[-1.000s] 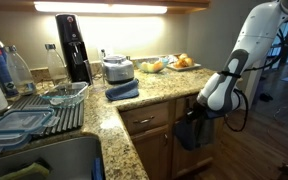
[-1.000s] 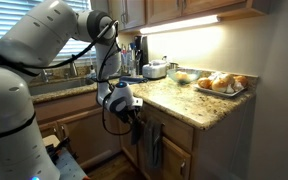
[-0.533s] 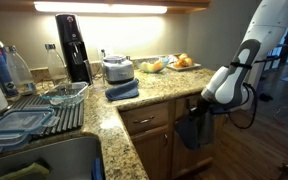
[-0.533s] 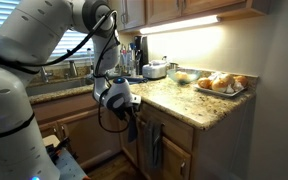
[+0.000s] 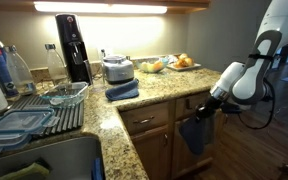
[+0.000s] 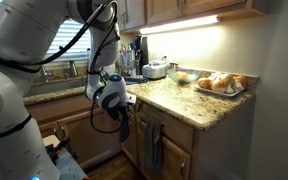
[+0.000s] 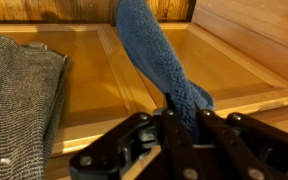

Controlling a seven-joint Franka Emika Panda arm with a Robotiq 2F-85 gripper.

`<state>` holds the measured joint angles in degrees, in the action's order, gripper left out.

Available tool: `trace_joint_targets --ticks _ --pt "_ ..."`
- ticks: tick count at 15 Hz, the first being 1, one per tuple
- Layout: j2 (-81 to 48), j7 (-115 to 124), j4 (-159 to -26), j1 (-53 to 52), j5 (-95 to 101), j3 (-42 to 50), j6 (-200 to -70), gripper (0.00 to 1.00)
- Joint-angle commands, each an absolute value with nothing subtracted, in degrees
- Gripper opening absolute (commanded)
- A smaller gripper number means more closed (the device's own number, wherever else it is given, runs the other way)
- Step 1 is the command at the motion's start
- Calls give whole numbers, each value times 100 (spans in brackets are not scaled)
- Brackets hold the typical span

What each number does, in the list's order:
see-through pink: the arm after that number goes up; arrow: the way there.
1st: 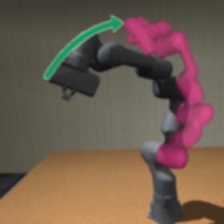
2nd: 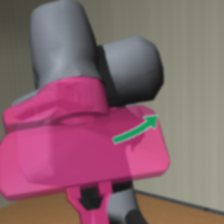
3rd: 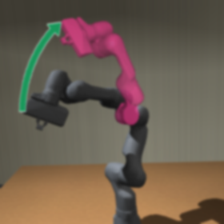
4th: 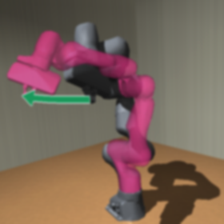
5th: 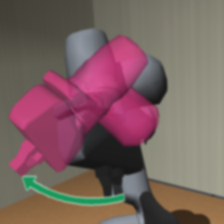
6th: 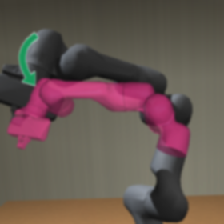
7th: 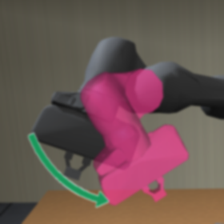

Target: Take the left towel and put it on the countertop

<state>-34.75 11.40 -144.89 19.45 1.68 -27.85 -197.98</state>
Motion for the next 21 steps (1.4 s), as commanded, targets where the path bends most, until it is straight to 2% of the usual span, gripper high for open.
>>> trace_joint_targets --ticks 1,8,14,21 --pt "-2840 1407 -14965 2324 460 -3012 -19701 6" --pt "-1884 1625 -14933 2460 603 -3209 -19436 6" --pt "-946 1621 -14678 2976 392 -3864 -18516 6" --pt "-325 1572 -14215 2690 181 -3165 -18392 6"
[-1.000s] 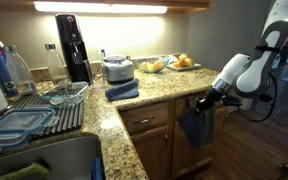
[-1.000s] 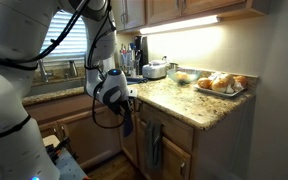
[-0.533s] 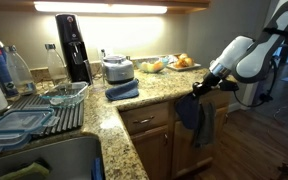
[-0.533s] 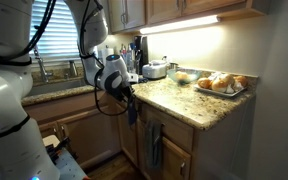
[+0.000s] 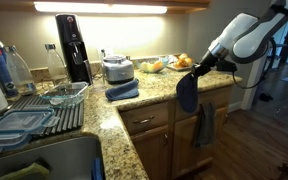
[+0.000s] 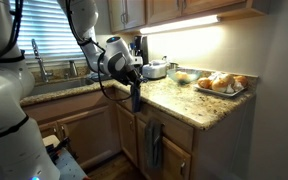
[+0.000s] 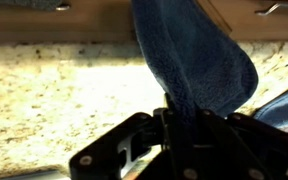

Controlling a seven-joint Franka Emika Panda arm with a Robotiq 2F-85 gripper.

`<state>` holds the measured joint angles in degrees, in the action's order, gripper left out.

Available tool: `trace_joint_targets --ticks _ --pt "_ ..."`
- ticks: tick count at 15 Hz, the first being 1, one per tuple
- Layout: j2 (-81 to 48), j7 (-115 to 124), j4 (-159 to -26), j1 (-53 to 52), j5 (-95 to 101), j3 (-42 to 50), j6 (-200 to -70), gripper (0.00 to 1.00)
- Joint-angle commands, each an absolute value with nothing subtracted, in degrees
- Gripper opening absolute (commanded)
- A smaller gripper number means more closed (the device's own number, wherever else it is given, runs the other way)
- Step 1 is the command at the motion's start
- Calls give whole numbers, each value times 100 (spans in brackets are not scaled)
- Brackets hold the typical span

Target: Take the left towel and put it on the countertop

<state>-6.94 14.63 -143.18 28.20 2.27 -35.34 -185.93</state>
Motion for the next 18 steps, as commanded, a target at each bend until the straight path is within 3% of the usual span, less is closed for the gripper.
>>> trace_joint_targets --ticks 1,6,13,14,15,18 --pt "-356 1558 -14107 2686 205 -3076 -18358 6" --pt "-536 1538 -13642 2144 584 -1833 -18471 6" --pt "-1527 1493 -12922 155 715 225 -18290 6" --pt "-1668 1515 -12830 -166 695 461 -18240 37" --pt "-1777 1510 -12753 -438 658 645 -18191 38" --pt "-1801 1634 -12680 -1171 610 1130 -18004 56"
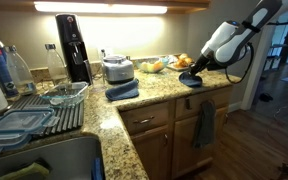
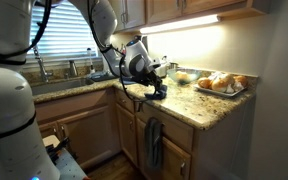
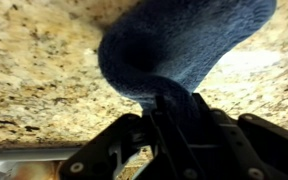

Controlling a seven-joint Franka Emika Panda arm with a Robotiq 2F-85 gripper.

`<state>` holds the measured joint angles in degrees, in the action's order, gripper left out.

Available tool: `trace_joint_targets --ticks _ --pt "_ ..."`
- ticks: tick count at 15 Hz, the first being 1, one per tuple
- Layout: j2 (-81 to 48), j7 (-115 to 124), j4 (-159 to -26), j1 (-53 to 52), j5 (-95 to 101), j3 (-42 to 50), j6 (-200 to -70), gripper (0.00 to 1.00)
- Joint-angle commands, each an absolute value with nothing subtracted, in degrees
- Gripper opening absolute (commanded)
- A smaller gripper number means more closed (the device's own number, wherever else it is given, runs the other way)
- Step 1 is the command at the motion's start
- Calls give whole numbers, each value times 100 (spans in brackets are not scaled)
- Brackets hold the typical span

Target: Take the left towel and put it on the countertop

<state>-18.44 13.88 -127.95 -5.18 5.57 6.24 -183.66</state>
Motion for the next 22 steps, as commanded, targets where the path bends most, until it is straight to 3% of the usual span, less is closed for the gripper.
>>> trace_joint_targets --ticks 1,7,15,22 --pt "-1761 1704 -12689 -1450 650 1362 -17949 62" --pt "-1736 1928 -12739 -2971 806 2836 -17933 98" --pt "-1816 2112 -12820 -4932 812 4869 -17785 100" --pt "-1897 1965 -12748 -5194 673 5038 -17572 100"
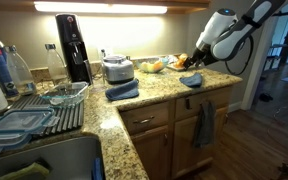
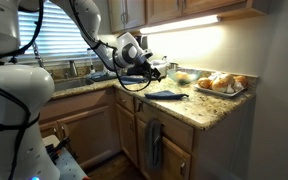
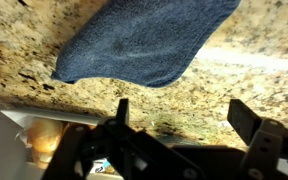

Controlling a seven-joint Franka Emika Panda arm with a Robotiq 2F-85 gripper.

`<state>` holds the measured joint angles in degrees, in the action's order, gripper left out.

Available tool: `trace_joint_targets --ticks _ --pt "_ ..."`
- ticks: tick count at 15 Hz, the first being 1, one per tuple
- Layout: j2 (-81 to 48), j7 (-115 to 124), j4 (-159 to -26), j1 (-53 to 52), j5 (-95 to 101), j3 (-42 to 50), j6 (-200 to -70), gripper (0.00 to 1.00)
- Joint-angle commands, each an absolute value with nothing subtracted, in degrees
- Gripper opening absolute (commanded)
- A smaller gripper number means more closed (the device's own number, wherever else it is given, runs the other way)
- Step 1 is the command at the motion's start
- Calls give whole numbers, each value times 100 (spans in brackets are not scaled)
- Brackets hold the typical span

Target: Take the left towel and put it on the countertop

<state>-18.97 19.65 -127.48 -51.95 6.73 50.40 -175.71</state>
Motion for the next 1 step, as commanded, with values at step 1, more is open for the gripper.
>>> trace_joint_targets --ticks 1 --pt "-1897 1973 -12750 -5207 673 5052 -17565 100"
